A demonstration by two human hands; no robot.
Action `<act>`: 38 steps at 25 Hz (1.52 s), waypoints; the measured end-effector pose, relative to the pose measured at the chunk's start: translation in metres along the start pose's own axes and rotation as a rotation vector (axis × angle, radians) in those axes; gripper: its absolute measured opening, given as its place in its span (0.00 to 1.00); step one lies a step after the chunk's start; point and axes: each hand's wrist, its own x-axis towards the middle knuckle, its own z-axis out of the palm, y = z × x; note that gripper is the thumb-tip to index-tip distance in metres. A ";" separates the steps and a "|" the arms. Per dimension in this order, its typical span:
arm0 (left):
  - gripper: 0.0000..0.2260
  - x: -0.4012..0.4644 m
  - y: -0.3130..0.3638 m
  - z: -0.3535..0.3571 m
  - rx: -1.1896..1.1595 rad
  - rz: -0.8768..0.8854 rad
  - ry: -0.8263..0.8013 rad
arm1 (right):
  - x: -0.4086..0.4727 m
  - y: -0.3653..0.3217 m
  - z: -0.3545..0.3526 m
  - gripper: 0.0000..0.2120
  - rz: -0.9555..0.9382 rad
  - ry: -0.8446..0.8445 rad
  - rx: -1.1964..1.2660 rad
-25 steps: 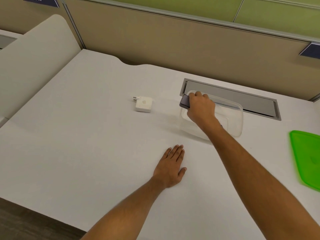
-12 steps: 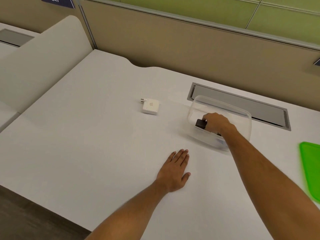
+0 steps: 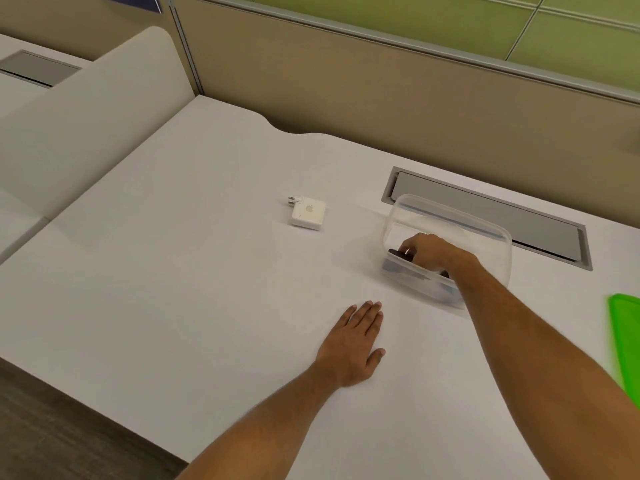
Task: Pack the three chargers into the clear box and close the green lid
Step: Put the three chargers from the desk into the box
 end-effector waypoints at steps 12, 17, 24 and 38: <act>0.30 0.000 0.000 -0.001 -0.012 -0.002 0.005 | -0.001 -0.012 -0.032 0.10 0.034 0.731 0.200; 0.30 -0.001 0.000 -0.001 -0.030 -0.002 0.003 | 0.002 -0.061 -0.068 0.09 -0.099 0.865 0.177; 0.30 0.000 0.000 -0.002 -0.050 -0.010 0.004 | 0.028 -0.117 -0.059 0.10 -0.261 0.688 0.071; 0.29 -0.001 0.002 -0.003 -0.134 -0.031 0.068 | 0.101 -0.176 -0.007 0.40 -0.245 0.209 -0.100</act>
